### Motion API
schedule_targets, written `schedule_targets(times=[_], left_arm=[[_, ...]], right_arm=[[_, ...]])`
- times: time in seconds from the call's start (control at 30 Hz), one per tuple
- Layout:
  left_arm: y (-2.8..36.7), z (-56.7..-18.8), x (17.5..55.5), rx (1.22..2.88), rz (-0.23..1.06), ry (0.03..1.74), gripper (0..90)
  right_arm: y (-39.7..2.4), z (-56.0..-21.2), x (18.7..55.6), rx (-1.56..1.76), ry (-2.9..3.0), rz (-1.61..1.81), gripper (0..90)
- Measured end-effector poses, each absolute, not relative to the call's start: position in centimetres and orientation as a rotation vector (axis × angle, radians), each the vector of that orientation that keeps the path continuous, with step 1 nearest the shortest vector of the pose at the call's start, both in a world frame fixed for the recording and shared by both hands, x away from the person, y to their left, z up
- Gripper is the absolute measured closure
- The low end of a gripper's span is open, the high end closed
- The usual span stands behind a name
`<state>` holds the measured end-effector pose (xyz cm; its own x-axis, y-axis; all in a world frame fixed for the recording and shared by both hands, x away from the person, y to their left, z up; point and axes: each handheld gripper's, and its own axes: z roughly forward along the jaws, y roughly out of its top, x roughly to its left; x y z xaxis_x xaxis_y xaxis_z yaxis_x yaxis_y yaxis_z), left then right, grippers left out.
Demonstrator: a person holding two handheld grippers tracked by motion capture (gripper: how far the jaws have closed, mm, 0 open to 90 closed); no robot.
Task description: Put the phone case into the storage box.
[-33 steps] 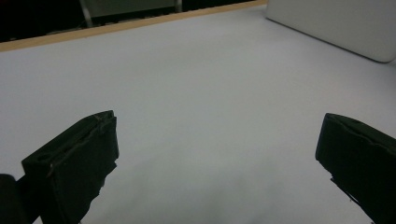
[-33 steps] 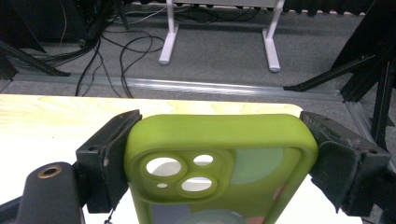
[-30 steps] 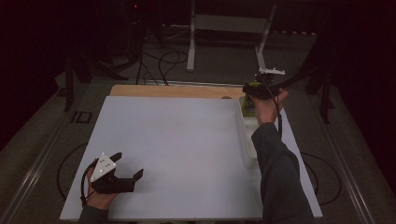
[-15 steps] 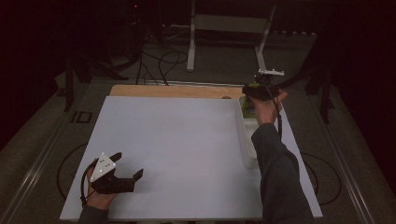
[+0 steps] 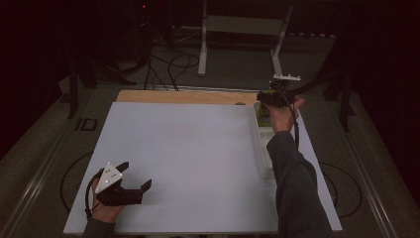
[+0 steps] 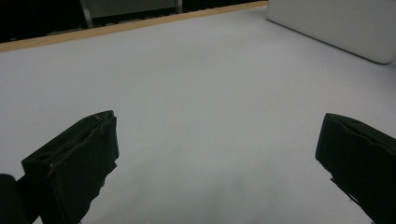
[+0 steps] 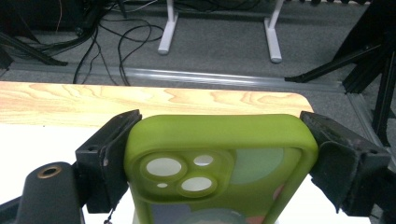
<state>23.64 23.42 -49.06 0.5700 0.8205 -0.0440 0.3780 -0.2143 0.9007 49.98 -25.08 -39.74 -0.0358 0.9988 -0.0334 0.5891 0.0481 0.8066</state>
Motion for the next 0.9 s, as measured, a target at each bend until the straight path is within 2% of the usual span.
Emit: schedule_targets(times=[0.9], left_arm=[[23.4,-49.0,23.6,1.816,0.563,0.982,0.0]], right_arm=[[-24.9,-41.8,50.4,1.631,1.735,0.782,15.3]])
